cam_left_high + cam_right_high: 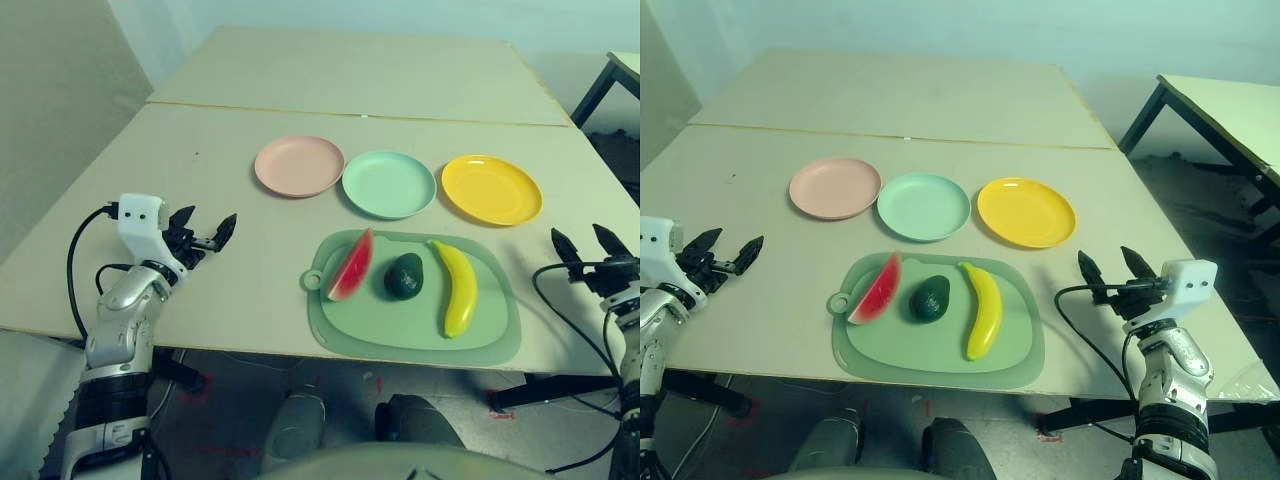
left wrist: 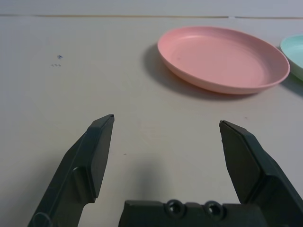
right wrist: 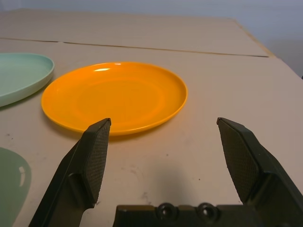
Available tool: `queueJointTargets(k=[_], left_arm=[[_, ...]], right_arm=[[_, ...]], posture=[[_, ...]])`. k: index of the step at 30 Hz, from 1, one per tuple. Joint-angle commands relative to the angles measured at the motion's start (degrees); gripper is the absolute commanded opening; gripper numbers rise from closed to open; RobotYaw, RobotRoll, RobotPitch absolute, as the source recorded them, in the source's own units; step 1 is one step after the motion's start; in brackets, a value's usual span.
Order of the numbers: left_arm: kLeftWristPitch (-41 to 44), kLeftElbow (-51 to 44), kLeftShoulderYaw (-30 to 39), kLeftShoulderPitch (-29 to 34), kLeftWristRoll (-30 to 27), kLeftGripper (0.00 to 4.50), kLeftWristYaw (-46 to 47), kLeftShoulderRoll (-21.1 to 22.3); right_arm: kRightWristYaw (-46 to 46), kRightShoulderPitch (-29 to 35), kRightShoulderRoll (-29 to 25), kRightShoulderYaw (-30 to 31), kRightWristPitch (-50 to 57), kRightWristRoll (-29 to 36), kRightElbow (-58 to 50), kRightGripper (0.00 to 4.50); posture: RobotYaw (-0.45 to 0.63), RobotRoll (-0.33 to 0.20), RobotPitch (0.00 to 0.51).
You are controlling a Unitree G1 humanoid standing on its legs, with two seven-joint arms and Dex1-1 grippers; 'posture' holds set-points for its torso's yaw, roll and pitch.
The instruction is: Place the fruits into color-matched plates.
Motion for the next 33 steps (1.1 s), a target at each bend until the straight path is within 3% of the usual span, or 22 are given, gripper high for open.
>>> queueJointTargets(k=[1, 13, 21, 33], left_arm=[[-1.2, 2.0, 0.3, -0.8, 0.4, 4.5, 0.0, 0.2], [-2.0, 1.0, -0.2, 0.5, -0.1, 4.5, 0.4, -1.4], [-3.2, 3.7, -1.2, -1.2, 0.1, 4.5, 0.7, -3.8], [-4.2, 4.5, 2.1, 0.9, -1.9, 4.5, -1.2, -2.1]], right_arm=[[0.2, -0.2, -0.1, -0.2, -1.0, 0.0, 0.9, 4.48], [1.1, -0.3, -1.6, -0.7, -1.5, 0.4, 2.1, 4.48], [0.8, 1.0, -4.5, -2.3, -2.2, 0.5, 1.9, 4.48], [0.6, 4.9, -4.2, -2.4, -0.6, 1.2, -3.6, 4.48]], posture=[[0.12, 0.0, 0.029], [0.12, 0.0, 0.044], [0.05, 0.0, 0.022], [0.05, 0.0, 0.042]])
